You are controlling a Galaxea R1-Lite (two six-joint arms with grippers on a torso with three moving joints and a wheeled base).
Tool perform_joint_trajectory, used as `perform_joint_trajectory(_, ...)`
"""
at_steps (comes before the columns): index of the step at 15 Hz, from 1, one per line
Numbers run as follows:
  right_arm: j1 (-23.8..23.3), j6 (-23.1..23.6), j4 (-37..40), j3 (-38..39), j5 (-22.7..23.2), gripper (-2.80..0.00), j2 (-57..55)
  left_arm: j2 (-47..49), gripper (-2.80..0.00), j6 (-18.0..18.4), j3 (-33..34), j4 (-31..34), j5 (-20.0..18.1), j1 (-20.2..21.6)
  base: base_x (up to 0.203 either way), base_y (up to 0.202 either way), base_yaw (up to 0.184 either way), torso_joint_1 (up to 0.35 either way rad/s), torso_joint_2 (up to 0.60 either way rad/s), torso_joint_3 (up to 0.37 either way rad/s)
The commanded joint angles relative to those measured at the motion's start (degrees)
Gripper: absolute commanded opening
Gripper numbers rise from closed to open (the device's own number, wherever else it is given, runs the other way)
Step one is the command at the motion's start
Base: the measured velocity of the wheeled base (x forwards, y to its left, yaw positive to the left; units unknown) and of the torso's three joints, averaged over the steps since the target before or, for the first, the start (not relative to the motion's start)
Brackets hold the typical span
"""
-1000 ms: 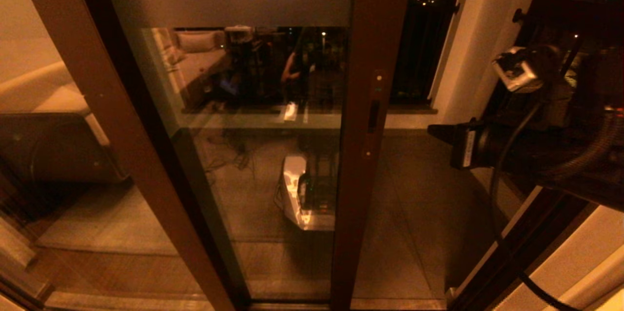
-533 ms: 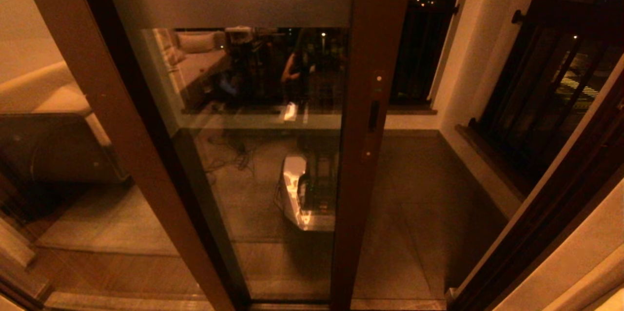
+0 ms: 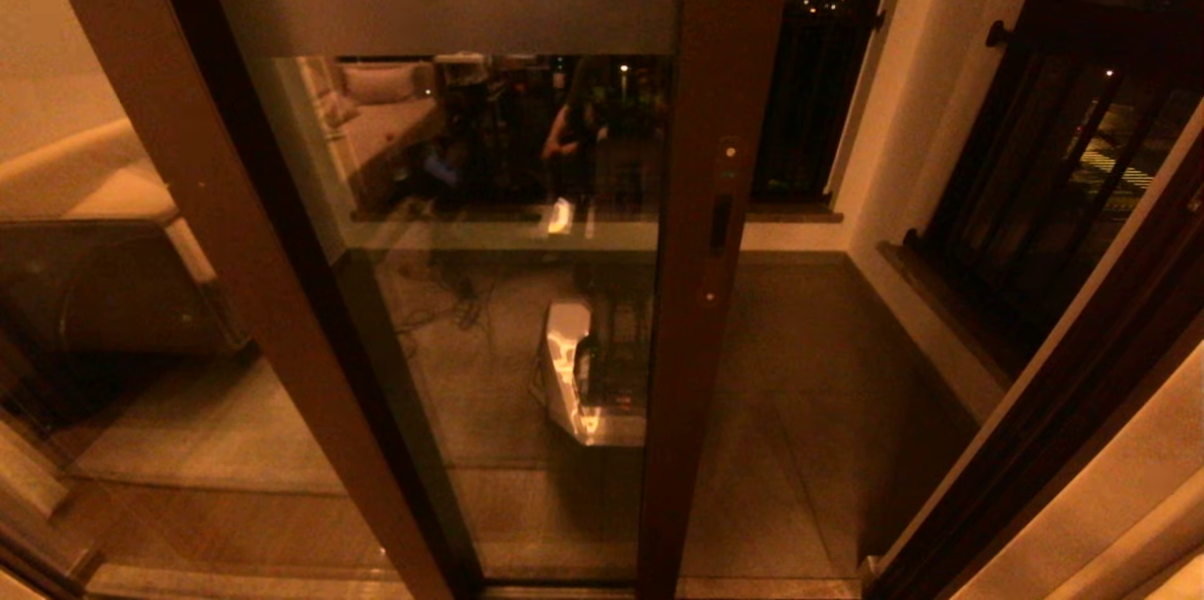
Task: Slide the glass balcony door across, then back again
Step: Open the slid door
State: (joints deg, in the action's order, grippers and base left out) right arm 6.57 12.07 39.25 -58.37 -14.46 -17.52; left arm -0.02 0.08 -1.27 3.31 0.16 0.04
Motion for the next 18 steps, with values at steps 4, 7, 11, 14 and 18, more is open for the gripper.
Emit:
perform_joint_trajectory(4, -7.18, 0.65, 8.91, -4.56, 7.32, -2.8, 8.24, -0.06, -2.8, 0.01, -0.01, 0.03, 0.02, 0.05, 0.0, 0.0, 0.0, 0.0, 0.0, 0.0)
perform_joint_trajectory(7, -6.88, 0.4, 17.8, -1.27, 10.01, -2.8, 17.65, -0.06, -2.8, 0.01, 0.02, 0.03, 0.02, 0.05, 0.0, 0.0, 0.0, 0.0, 0.0, 0.0)
perform_joint_trajectory(11, -6.78, -2.96, 18.52, 7.1, 12.66, -2.8, 17.54, -0.06, -2.8, 0.01, -0.05, 0.03, 0.02, -0.01, 0.0, 0.0, 0.0, 0.0, 0.0, 0.0)
perform_joint_trajectory(14, -6.79, -3.93, -2.03, 25.78, 12.69, -2.8, 17.53, -0.06, -2.8, 0.01, 0.04, 0.03, 0.02, 0.05, 0.0, 0.0, 0.0, 0.0, 0.0, 0.0)
perform_joint_trajectory(18, -6.79, -3.12, -26.8, 50.01, 13.38, -2.8, 17.48, -0.06, -2.8, 0.01, -0.05, 0.03, 0.02, 0.05, 0.0, 0.0, 0.0, 0.0, 0.0, 0.0)
